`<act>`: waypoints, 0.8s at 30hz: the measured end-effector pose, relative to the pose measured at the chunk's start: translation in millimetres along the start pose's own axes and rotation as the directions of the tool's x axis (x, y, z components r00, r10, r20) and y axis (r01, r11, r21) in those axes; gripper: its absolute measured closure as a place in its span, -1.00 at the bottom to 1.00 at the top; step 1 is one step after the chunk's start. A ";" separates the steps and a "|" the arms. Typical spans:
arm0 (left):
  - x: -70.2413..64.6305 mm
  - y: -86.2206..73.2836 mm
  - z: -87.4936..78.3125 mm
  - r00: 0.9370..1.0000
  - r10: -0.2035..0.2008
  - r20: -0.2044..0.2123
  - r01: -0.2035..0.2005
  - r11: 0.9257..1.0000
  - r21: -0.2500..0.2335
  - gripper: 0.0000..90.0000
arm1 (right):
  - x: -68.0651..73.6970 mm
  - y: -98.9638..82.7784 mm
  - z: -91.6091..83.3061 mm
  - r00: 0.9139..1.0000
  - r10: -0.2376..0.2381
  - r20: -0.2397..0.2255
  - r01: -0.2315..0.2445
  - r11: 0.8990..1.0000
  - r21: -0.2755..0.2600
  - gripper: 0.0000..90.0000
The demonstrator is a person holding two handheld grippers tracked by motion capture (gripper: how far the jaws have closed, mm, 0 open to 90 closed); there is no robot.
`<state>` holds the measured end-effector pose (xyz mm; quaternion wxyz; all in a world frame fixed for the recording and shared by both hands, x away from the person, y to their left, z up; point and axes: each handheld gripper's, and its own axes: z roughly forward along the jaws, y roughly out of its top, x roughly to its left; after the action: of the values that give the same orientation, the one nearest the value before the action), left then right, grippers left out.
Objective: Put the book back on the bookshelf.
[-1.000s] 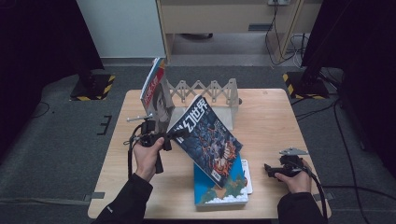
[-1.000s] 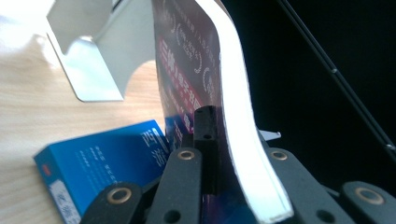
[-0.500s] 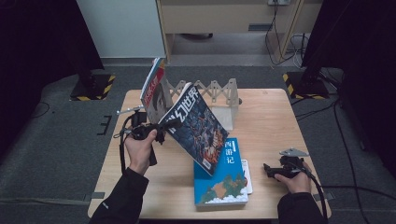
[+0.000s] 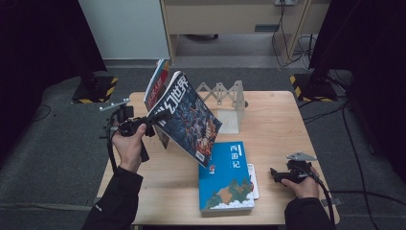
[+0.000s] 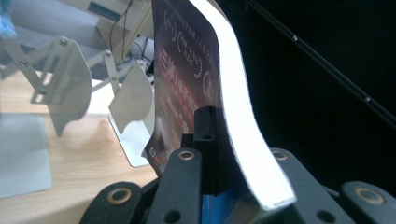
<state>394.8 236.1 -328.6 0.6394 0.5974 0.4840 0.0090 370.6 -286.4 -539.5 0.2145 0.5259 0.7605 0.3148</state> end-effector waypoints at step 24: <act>-6.7 31.9 -39.8 0.978 0.113 -0.174 -0.125 0.990 -0.061 0.82 | 0.0 0.0 0.0 1.000 0.000 0.000 0.000 1.000 0.000 -0.99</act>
<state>384.3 271.4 -292.7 0.6152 0.5990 0.4993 0.1155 370.6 -286.4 -539.5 0.2144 0.5258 0.7605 0.3149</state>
